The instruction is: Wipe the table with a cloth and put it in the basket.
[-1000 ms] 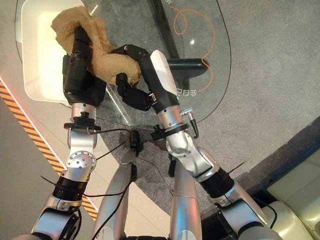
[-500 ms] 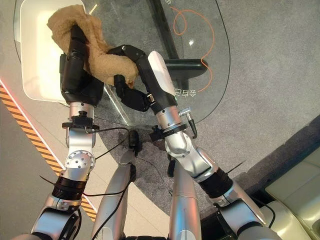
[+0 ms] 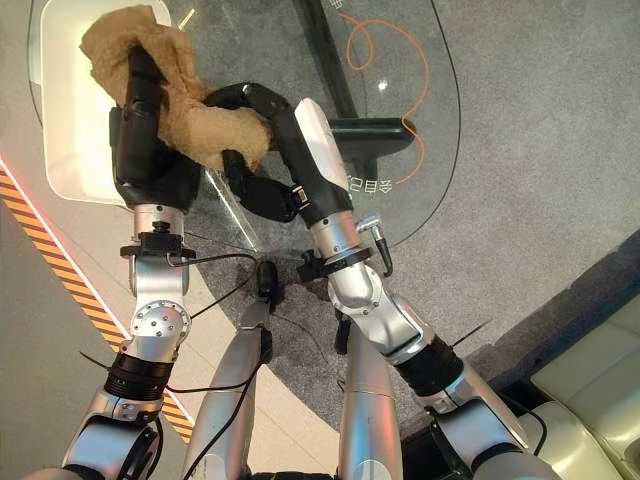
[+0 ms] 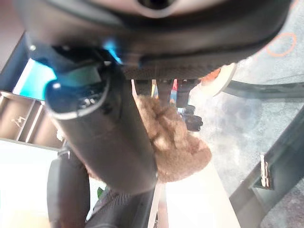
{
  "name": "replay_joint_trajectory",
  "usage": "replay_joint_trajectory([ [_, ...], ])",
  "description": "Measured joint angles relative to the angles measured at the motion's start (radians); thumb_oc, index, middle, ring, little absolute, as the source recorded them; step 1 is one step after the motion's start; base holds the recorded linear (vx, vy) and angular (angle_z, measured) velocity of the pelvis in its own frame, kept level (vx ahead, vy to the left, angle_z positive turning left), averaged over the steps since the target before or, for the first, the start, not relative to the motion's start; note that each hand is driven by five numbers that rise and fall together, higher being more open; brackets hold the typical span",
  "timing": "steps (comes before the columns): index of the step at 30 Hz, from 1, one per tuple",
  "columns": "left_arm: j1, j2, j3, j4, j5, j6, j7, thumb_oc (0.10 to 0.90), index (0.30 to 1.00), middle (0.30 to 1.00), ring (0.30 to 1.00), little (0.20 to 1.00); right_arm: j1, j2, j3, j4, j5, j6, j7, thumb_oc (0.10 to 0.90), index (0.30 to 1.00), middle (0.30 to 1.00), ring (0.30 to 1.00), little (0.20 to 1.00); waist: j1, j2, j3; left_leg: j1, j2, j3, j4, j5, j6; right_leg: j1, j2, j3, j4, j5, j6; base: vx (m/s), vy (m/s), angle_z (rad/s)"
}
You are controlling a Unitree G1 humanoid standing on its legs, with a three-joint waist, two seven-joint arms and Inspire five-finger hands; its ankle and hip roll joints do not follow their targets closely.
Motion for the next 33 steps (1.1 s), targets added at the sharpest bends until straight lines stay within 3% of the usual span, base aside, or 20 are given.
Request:
replay_joint_trajectory([
  [22,0.0,0.0,0.003,0.0,0.085,-0.042,0.048,0.1,0.3,0.3,0.3,0.2,-0.019,0.001,-0.042,0.0,0.0,-0.007,-0.019,0.8,0.9,0.9,0.9,0.9,-0.002,0.0,0.0,0.001,0.001,0.001,-0.001,0.0,0.0,-0.001,0.001,0.002,0.0,0.0,0.0,0.0,0.0,0.0],
  [33,-0.001,0.001,0.044,0.001,0.191,-0.128,0.144,0.1,0.3,0.3,0.3,0.2,-0.019,-0.002,-0.042,0.0,0.0,-0.007,-0.018,0.8,0.9,0.9,0.9,0.9,-0.003,0.0,0.0,0.001,0.001,0.005,-0.002,0.0,0.0,-0.003,0.002,0.009,-0.001,0.0,0.0,0.0,0.0,0.0],
])
